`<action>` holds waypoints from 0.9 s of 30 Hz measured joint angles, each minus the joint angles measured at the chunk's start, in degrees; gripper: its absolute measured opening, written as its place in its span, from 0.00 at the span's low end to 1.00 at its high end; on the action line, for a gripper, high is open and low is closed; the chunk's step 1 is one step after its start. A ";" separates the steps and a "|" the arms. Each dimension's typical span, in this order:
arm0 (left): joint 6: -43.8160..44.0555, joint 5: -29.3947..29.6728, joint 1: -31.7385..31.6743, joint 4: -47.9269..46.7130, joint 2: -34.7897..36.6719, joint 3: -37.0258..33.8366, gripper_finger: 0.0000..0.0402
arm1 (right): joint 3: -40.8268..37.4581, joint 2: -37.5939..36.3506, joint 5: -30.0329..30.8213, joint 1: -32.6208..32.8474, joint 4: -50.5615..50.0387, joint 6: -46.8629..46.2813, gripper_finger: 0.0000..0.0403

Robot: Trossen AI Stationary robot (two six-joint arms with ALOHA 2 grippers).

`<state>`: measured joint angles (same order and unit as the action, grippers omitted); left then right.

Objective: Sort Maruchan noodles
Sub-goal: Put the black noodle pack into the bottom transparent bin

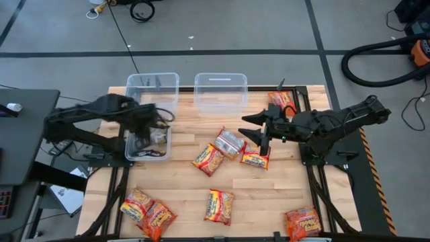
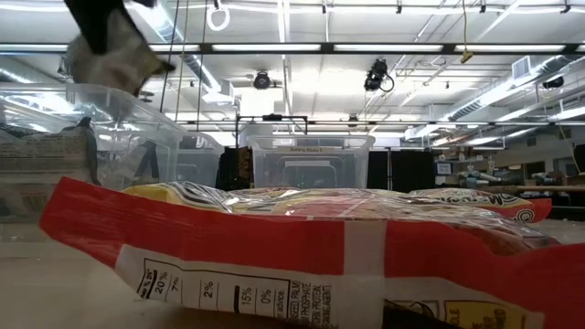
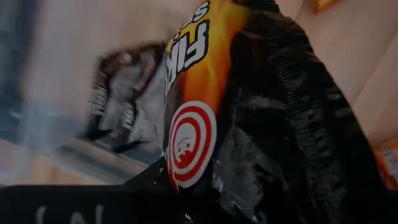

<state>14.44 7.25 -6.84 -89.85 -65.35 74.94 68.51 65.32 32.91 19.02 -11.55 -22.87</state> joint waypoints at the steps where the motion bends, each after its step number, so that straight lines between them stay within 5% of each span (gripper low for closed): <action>1: -1.75 -1.93 -1.95 0.34 -0.70 -1.62 0.33 | 0.00 0.06 -0.08 -0.03 -0.35 -0.05 0.63; 11: -11.63 -8.12 -13.59 -0.12 -10.67 -14.56 0.33 | 0.00 0.31 0.07 2.02 -2.66 -1.45 0.63; 27: -11.46 -9.74 -11.75 10.37 -21.94 -20.53 0.39 | 0.00 0.31 0.13 -1.08 -9.34 1.33 0.63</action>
<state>2.99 -2.49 -18.59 -79.48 -87.29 54.41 68.51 65.63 33.03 17.94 -20.89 -21.54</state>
